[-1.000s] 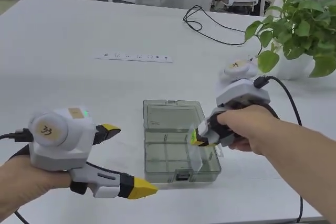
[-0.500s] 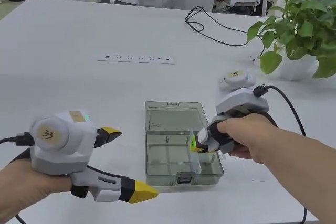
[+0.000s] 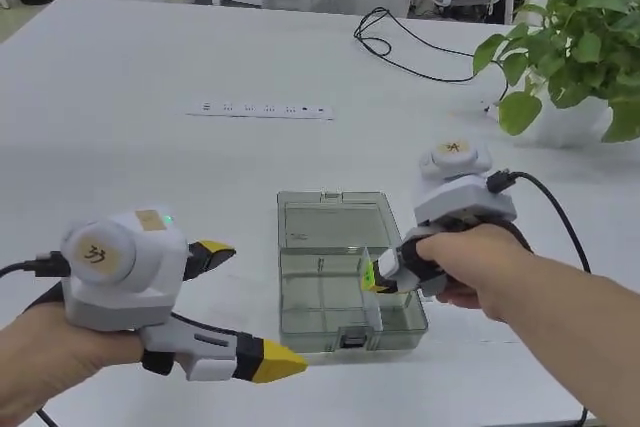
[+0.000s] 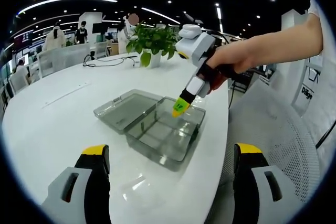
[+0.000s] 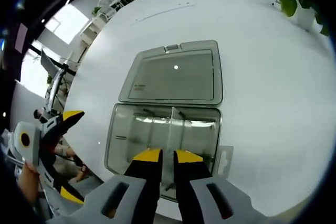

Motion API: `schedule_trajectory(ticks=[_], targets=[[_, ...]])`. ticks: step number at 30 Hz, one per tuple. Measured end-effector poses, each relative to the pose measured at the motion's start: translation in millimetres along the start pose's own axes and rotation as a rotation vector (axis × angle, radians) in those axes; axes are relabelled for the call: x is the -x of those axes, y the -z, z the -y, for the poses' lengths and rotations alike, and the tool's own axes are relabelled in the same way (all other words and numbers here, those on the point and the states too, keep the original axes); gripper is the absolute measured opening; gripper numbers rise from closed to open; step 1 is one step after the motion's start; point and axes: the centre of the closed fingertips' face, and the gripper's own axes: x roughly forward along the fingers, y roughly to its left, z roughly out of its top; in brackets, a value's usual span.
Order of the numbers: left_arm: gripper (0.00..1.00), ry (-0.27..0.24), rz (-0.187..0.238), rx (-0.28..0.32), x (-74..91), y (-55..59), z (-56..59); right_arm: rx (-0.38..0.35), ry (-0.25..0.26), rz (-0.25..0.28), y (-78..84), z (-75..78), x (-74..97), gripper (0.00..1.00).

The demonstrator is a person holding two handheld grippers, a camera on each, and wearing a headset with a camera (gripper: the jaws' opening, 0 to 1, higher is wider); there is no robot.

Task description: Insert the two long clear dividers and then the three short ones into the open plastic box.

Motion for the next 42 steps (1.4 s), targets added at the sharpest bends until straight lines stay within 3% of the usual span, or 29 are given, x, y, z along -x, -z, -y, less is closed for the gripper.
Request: schedule_trajectory(ticks=[8,13,19,24,27,29,33,42], targets=[[1.0,-0.005,-0.007,-0.001,-0.3,-1.1,-2.0,0.011,-0.041,0.027,-3.1,-1.9,5.1,0.1],[1.0,-0.008,-0.009,0.001,-2.0,-2.3,-2.6,0.018,-0.073,0.078,-12.1,-1.8,15.6,0.14],[1.0,-0.016,-0.01,0.006,-3.3,-4.1,-3.4,0.065,-0.104,0.105,-15.6,-0.2,23.6,0.19],[1.0,-0.033,-0.01,0.015,-2.2,-4.5,-6.2,0.133,-0.135,0.127,-16.8,0.0,32.4,0.25],[1.0,-0.048,-0.013,0.025,-0.1,-3.3,-8.8,0.194,-0.167,0.178,-23.9,-0.2,39.5,0.28],[1.0,-0.055,-0.016,0.031,1.0,-2.2,-10.2,0.215,-0.178,0.156,-19.8,0.4,43.3,0.32],[1.0,-0.067,-0.022,0.037,2.7,-0.7,-13.0,0.298,-0.203,0.185,-24.2,-1.5,50.4,0.37],[1.0,-0.109,-0.045,0.074,5.7,4.2,-20.5,0.495,-0.266,0.202,-15.1,-10.3,69.2,0.55]])
